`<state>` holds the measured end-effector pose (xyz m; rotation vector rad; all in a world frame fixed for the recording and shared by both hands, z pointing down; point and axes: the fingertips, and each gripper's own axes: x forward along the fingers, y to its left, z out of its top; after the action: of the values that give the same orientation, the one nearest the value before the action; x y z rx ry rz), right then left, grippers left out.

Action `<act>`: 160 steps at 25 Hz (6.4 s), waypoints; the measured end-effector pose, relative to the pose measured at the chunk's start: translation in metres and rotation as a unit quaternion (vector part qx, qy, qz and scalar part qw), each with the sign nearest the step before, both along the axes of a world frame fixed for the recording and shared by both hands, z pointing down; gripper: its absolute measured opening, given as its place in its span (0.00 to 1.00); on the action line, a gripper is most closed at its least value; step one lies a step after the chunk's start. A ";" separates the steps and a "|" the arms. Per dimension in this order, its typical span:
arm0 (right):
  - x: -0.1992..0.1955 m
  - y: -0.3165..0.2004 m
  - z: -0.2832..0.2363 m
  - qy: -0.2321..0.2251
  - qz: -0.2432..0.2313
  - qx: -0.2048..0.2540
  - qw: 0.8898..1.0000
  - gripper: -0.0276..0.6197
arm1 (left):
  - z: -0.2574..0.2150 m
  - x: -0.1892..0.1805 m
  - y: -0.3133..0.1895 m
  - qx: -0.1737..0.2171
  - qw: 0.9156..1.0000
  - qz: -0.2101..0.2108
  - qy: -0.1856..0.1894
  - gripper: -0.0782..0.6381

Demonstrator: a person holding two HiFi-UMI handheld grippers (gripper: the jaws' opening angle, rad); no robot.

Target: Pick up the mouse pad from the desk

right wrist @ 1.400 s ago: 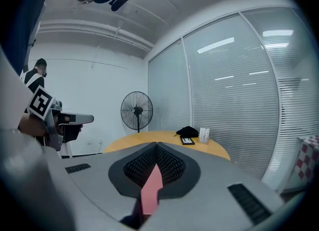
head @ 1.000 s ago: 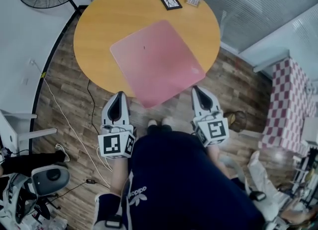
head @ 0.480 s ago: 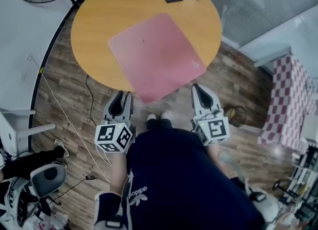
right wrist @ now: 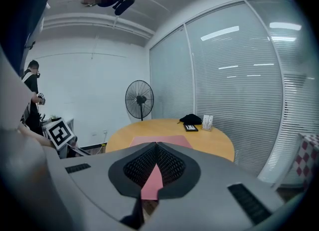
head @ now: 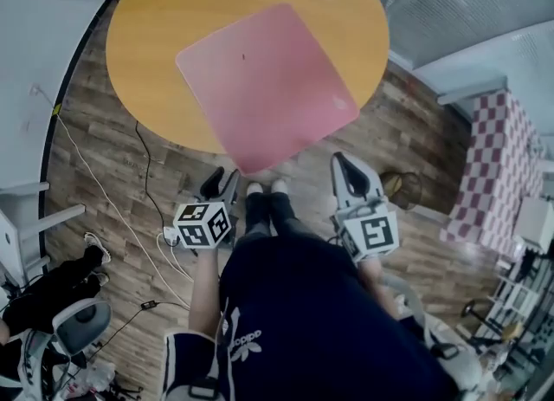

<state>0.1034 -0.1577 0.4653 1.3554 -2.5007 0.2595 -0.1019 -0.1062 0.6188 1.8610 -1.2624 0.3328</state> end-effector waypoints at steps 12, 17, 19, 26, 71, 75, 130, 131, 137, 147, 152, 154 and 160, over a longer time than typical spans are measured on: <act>-0.011 0.024 0.055 0.017 -0.007 -0.078 0.997 0.05 | 0.099 0.017 -0.005 -0.115 0.989 0.029 0.091 0.34; -0.010 0.028 0.075 0.022 -0.004 -0.105 0.994 0.05 | 0.112 0.036 -0.005 -0.125 0.982 0.078 0.115 0.34; -0.012 0.027 0.078 0.023 -0.006 -0.108 0.994 0.05 | 0.113 0.043 -0.007 -0.118 0.982 0.102 0.108 0.34; -0.013 0.028 0.081 0.022 -0.007 -0.111 0.994 0.05 | 0.104 0.060 -0.007 -0.101 0.977 0.142 0.127 0.22; 0.061 -0.021 -0.034 0.001 0.097 0.053 0.994 0.05 | -0.098 0.068 -0.188 0.164 0.979 0.121 -0.006 0.14; 0.062 -0.025 -0.044 -0.007 0.094 0.069 0.993 0.05 | -0.120 0.065 -0.214 0.189 0.975 0.116 -0.017 0.14; 0.028 -0.010 -0.100 -0.044 0.020 0.157 0.986 0.05 | -0.465 -0.068 -0.193 0.502 0.851 -0.009 -0.158 0.14; 0.021 -0.010 -0.102 -0.042 0.012 0.160 0.986 0.05 | -0.464 -0.071 -0.180 0.505 0.848 -0.014 -0.162 0.14; -0.013 -0.006 -0.115 -0.052 -0.021 0.168 0.984 0.05 | -0.462 -0.081 -0.108 0.520 0.830 -0.038 -0.201 0.14; -0.036 0.009 -0.126 -0.053 -0.041 0.181 0.981 0.05 | -0.415 -0.100 -0.028 0.479 0.838 -0.086 -0.246 0.14; -0.042 0.016 -0.128 -0.053 -0.037 0.181 0.981 0.05 | -0.377 -0.106 -0.008 0.445 0.858 -0.100 -0.237 0.14; -0.044 0.019 -0.126 -0.051 -0.034 0.181 0.982 0.05 | -0.361 -0.111 -0.001 0.431 0.864 -0.109 -0.235 0.14; -0.041 0.025 -0.118 -0.029 -0.013 0.156 0.987 0.05 | -0.319 -0.112 0.014 0.403 0.874 -0.121 -0.242 0.13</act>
<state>0.0621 -0.1329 0.3471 1.4424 -2.6910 -0.1047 -0.2144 -0.0925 0.2999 2.3369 -2.2067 0.1361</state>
